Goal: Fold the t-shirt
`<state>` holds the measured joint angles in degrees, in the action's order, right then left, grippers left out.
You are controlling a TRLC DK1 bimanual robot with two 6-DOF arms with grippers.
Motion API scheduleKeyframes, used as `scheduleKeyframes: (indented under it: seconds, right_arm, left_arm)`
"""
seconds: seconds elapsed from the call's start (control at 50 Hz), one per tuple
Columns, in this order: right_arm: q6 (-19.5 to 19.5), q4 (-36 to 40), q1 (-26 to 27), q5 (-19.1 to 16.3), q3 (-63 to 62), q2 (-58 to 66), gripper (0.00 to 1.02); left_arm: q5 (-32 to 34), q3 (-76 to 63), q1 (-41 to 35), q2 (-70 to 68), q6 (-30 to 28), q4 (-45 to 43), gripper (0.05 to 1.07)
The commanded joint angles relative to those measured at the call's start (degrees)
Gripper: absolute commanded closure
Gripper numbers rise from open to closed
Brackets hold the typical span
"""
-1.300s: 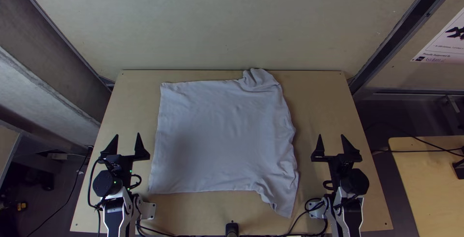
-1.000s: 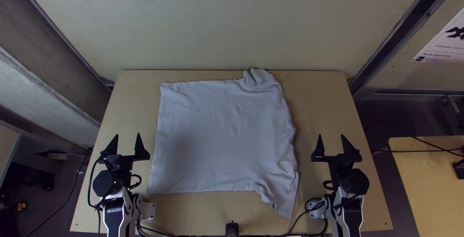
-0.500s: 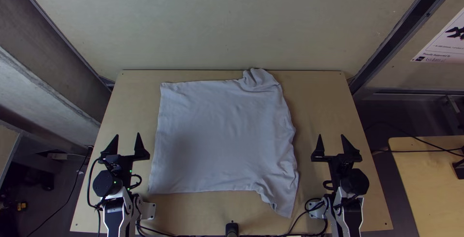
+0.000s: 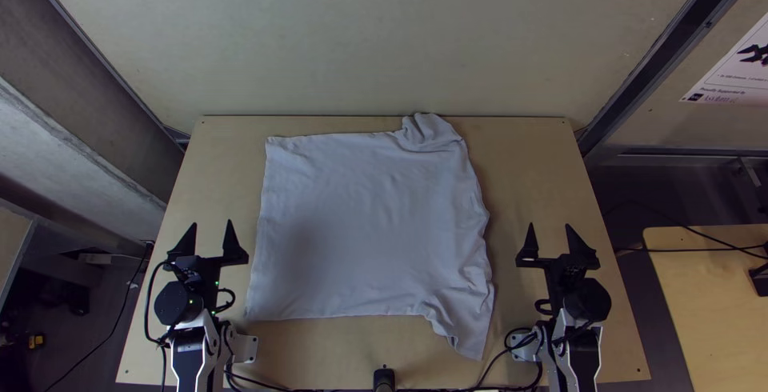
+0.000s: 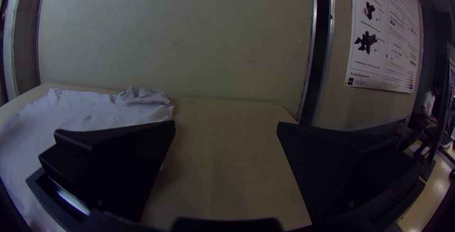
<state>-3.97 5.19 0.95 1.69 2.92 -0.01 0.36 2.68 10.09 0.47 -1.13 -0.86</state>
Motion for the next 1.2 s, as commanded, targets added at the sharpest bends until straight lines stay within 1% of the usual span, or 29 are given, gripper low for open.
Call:
scheduleKeyframes:
  seconds: [0.0, 0.04, 0.12, 0.28, 0.48, 0.72, 0.82, 1.02, 1.08, 1.18]
  right_arm:
    - [0.9, 0.6, 0.6, 0.7, 3.6, -0.1, 0.04]
    - [0.9, 0.8, 0.7, 0.7, 4.9, -0.1, 0.04]
    - [0.8, 0.5, 0.5, 0.7, 7.8, 0.3, 0.04]
    - [-0.2, -1.1, 0.0, 0.7, 14.6, 6.4, 0.04]
    - [-1.0, -3.6, 0.0, 0.7, 23.3, 14.4, 0.04]
    - [-0.9, -3.8, -0.3, 0.7, 37.3, 29.4, 0.04]
    - [-0.9, -3.7, -0.9, 0.7, 42.3, 34.7, 0.04]
    - [-0.8, -3.0, -2.1, 0.7, 51.6, 44.5, 0.04]
    - [-0.8, -2.1, -2.6, 0.7, 54.7, 48.1, 0.04]
    - [0.0, 1.6, -3.4, 0.7, 61.2, 54.9, 0.04]
  left_arm:
    - [-0.4, 1.1, 1.3, -0.5, -0.9, 1.9, 0.09]
    - [0.0, 2.4, 1.5, -0.5, -1.2, 3.2, 0.09]
    - [0.2, 4.4, 1.3, -0.2, -1.5, 2.9, 0.09]
    - [0.4, 10.0, -0.3, 2.5, -1.4, 2.7, 0.09]
    - [0.4, 20.0, -2.3, 12.3, -1.2, 2.4, 0.09]
    - [0.4, 33.8, -4.5, 25.5, -1.2, 2.3, 0.09]
    - [0.4, 41.2, -5.1, 32.4, -1.1, 4.1, 0.09]
    - [0.3, 56.0, -5.8, 45.4, -0.5, 13.3, 0.09]
    - [0.3, 60.0, -6.1, 49.3, -0.5, 16.2, 0.09]
    - [0.3, 65.9, -6.3, 55.1, -0.5, 19.8, 0.09]
